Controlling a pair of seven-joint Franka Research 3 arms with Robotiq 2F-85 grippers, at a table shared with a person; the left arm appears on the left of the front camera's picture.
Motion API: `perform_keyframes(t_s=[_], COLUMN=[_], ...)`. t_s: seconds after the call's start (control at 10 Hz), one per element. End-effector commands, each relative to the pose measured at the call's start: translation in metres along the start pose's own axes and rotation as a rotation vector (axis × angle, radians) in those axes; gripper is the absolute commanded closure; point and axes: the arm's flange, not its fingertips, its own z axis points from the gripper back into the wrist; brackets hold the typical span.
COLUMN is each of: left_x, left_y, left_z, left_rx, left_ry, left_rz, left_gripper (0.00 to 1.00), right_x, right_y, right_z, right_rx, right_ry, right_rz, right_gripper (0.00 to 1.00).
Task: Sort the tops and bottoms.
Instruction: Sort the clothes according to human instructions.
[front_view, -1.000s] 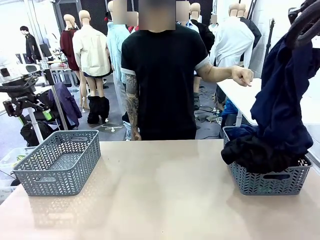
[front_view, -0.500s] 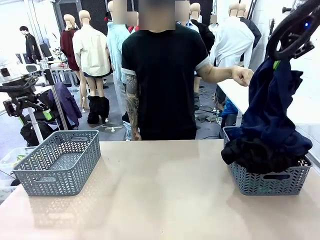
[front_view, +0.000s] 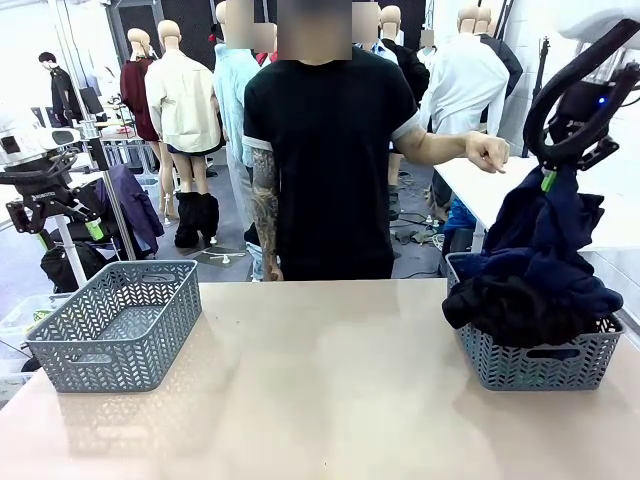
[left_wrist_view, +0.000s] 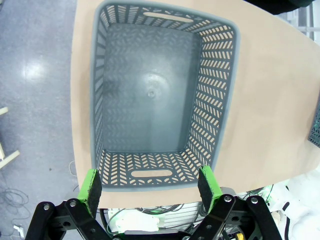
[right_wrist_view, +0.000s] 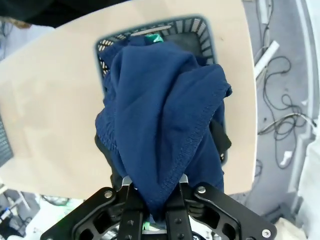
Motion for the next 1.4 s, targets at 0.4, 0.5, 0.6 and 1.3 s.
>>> perform_keyframes(t_s=[0.4, 0.5, 0.6, 1.3], left_x=[-0.001, -0.001, -0.001, -0.001], left_y=[-0.001, -0.001, -0.001, -0.001], left_z=[0.002, 0.002, 0.002, 0.002], left_rx=[0.002, 0.002, 0.002, 0.002], left_ry=[-0.002, -0.002, -0.002, -0.002], left_rz=[0.018, 0.018, 0.018, 0.018], left_gripper=[0.00, 0.00, 0.00, 0.00], right_x=[0.008, 0.006, 0.003, -0.006], right_y=[0.016, 0.018, 0.020, 0.022], right_z=[-0.006, -0.001, 0.004, 0.035], right_rx=[-0.099, -0.116, -0.129, -0.146], right_ry=[0.033, 0.036, 0.023, -0.042], right_rz=[0.043, 0.049, 0.044, 0.041], right_gripper=[0.35, 0.17, 0.00, 0.00])
